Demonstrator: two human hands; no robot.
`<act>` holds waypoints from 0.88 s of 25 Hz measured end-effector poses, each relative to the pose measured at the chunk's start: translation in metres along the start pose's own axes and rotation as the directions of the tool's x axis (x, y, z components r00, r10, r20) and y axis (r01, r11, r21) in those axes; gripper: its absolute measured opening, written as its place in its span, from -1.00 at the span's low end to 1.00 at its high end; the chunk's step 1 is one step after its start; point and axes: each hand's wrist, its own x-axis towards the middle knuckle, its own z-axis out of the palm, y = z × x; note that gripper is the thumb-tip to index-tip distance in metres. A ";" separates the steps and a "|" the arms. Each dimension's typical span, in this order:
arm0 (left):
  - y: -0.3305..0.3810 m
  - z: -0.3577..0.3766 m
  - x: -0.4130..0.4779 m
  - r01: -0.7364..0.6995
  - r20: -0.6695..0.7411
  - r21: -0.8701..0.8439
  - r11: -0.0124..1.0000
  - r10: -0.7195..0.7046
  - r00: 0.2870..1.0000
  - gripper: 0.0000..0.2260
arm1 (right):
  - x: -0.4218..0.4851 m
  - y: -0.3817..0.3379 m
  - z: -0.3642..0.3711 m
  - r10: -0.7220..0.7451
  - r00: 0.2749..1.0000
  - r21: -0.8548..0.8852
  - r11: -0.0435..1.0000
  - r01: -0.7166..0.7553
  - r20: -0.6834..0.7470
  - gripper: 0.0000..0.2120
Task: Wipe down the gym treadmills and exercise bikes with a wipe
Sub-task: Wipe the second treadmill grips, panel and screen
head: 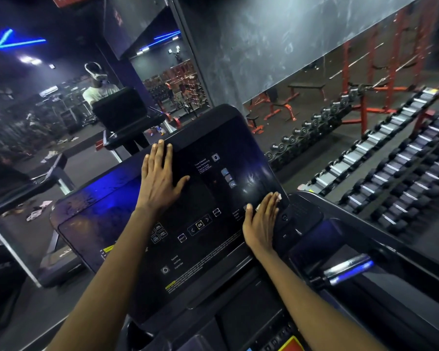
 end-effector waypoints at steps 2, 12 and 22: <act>0.000 0.000 0.001 0.007 -0.003 -0.009 1.000 -0.007 1.000 -0.19 | 0.022 -0.014 -0.005 0.006 1.000 0.021 1.000 -0.006 -0.025 -0.27; -0.004 -0.005 0.014 0.001 0.007 -0.051 0.999 -0.001 1.000 -0.19 | 0.097 -0.140 -0.002 -0.475 0.880 -0.058 0.878 0.475 0.016 -0.29; -0.006 -0.005 0.020 -0.028 0.015 -0.036 0.999 0.028 0.999 -0.10 | 0.144 -0.154 -0.011 -0.466 0.882 -0.113 0.882 0.458 -0.064 -0.40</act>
